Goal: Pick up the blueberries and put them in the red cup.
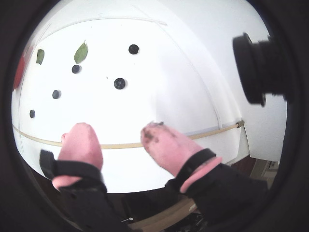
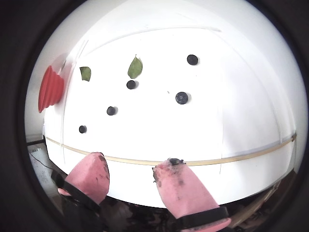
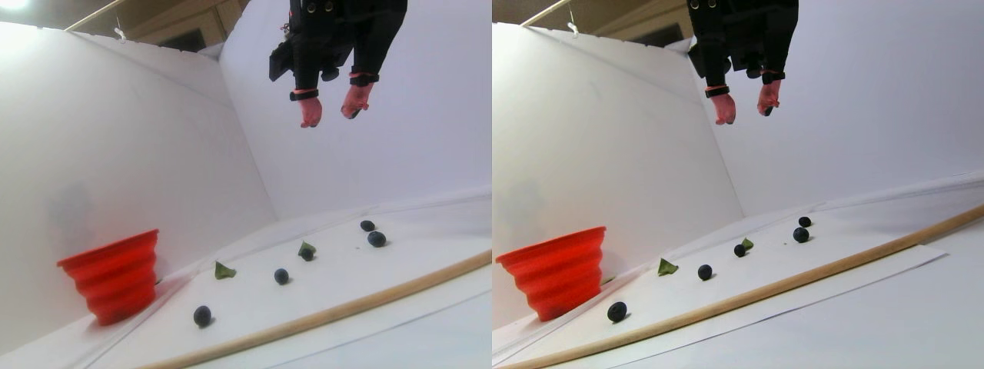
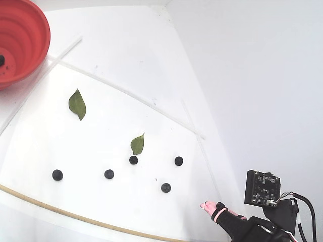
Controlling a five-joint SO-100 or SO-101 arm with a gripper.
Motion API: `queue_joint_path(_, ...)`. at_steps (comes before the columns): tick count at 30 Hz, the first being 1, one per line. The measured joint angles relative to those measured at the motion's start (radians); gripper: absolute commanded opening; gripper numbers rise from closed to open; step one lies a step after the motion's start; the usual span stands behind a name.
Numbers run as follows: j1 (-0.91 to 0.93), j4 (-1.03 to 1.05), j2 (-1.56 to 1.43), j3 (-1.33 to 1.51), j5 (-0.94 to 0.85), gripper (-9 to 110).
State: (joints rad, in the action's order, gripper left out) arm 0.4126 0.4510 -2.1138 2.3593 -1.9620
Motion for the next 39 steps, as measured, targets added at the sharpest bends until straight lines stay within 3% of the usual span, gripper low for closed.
queue_joint_path(39, 0.058, -0.357, 0.348, -0.002, -0.103, 19)
